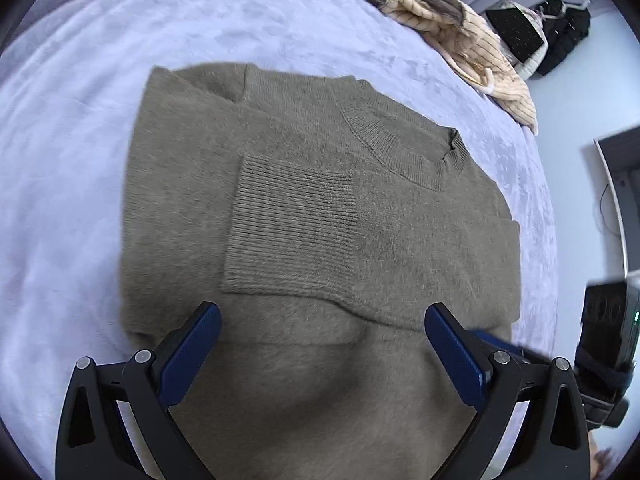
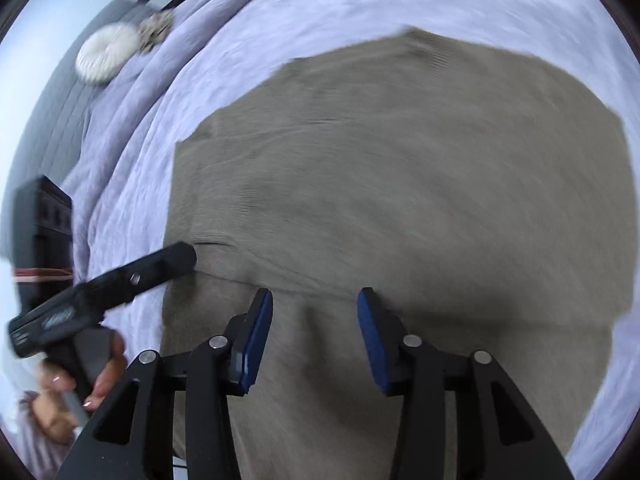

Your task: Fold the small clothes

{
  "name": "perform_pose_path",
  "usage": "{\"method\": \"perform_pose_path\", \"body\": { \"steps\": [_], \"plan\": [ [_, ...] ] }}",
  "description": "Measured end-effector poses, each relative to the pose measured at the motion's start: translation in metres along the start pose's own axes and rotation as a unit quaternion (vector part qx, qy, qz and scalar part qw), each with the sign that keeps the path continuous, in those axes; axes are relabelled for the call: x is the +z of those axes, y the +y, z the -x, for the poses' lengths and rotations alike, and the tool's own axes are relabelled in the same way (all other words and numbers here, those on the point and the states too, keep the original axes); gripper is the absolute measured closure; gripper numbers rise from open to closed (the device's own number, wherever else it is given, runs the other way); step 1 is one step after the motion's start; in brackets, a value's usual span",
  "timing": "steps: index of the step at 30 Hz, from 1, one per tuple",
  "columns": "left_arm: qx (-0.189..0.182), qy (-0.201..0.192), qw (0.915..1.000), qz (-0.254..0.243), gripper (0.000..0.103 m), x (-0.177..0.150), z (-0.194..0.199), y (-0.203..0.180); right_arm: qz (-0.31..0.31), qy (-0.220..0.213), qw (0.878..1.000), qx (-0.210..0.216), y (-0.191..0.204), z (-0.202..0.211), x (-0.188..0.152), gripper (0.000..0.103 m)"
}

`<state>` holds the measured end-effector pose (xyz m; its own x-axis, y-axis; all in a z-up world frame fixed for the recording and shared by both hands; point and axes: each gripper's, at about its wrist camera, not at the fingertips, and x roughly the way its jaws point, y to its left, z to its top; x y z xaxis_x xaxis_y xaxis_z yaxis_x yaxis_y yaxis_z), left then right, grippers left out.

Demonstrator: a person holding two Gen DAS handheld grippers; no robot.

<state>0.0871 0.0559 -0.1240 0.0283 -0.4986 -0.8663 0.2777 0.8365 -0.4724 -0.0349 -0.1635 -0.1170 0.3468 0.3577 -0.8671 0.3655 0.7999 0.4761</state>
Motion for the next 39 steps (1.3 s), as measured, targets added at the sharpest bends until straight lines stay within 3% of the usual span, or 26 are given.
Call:
{"method": "perform_pose_path", "body": {
  "steps": [5,6,7,8,9,10,14,16,17,21,24,26,28,31,32,33,34,36,39],
  "plan": [
    [-0.019,-0.012,0.9974,0.069,0.001,0.016,-0.012,0.003,-0.13,-0.04,0.99,0.045,-0.068,0.033,-0.022,0.055],
    [-0.019,-0.018,0.9966,0.078,0.01,0.019,-0.014,0.003,-0.152,-0.047,0.986,0.055,-0.081,0.037,-0.026,0.055],
    [-0.015,-0.022,0.9963,0.082,0.036,0.022,-0.015,0.001,-0.179,-0.057,0.98,0.066,-0.091,0.039,-0.029,0.055],
    [-0.008,-0.018,0.9964,0.082,0.057,0.025,-0.017,-0.001,-0.21,-0.07,0.972,0.081,-0.103,0.041,-0.033,0.055],
    [-0.005,-0.009,0.9966,0.081,0.097,0.028,-0.02,-0.002,-0.243,-0.087,0.961,0.095,-0.114,0.042,-0.036,0.055],
    [-0.006,-0.003,0.9966,0.083,0.096,0.03,-0.021,-0.003,-0.269,-0.099,0.952,0.103,-0.122,0.042,-0.039,0.055],
    [0.0,-0.048,0.9982,0.035,0.096,0.035,0.007,-0.017,-0.356,-0.138,0.916,0.122,-0.154,0.04,-0.042,0.055],
    [0.002,-0.064,0.9979,0.009,0.096,0.039,0.021,-0.023,-0.376,-0.15,0.903,0.143,-0.162,0.038,-0.037,0.064],
    [0.005,-0.069,0.9976,-0.004,0.096,0.039,0.027,-0.025,-0.369,-0.153,0.905,0.142,-0.163,0.042,-0.032,0.094],
    [0.027,-0.039,0.9987,-0.02,0.096,0.035,0.015,-0.016,-0.305,-0.147,0.939,0.067,-0.152,0.047,-0.011,0.097],
    [0.085,0.008,0.9961,-0.022,0.096,0.021,-0.01,-0.002,-0.302,-0.13,0.944,0.039,-0.171,0.045,-0.014,0.097],
    [0.088,0.006,0.9961,-0.008,0.088,0.012,-0.006,0.01,-0.304,-0.129,0.943,0.043,-0.182,0.045,-0.019,0.097],
    [0.119,-0.004,0.9928,0.0,0.061,0.008,0.008,0.018,-0.298,-0.129,0.945,0.045,-0.185,0.05,-0.023,0.097],
    [0.19,-0.033,0.9812,-0.003,0.031,0.004,0.031,0.031,-0.283,-0.122,0.951,0.03,-0.185,0.06,-0.03,0.087],
    [0.203,-0.038,0.9785,0.0,0.031,0.004,0.037,0.037,-0.28,-0.122,0.952,0.027,-0.185,0.064,-0.031,0.072],
    [0.2,-0.036,0.9792,0.005,0.031,0.005,0.04,0.044,-0.277,-0.124,0.953,0.025,-0.185,0.068,-0.033,0.05],
    [0.19,-0.033,0.9811,0.012,0.031,0.006,0.042,0.049,-0.273,-0.129,0.953,0.028,-0.184,0.072,-0.037,0.042],
    [0.17,-0.029,0.9844,0.035,0.031,0.008,0.043,0.063,-0.268,-0.131,0.954,0.037,-0.184,0.077,-0.038,0.037],
    [0.103,-0.003,0.9914,0.08,0.016,0.014,0.029,0.082,-0.273,-0.122,0.952,0.062,-0.189,0.069,-0.034,0.037]
  ]
}}
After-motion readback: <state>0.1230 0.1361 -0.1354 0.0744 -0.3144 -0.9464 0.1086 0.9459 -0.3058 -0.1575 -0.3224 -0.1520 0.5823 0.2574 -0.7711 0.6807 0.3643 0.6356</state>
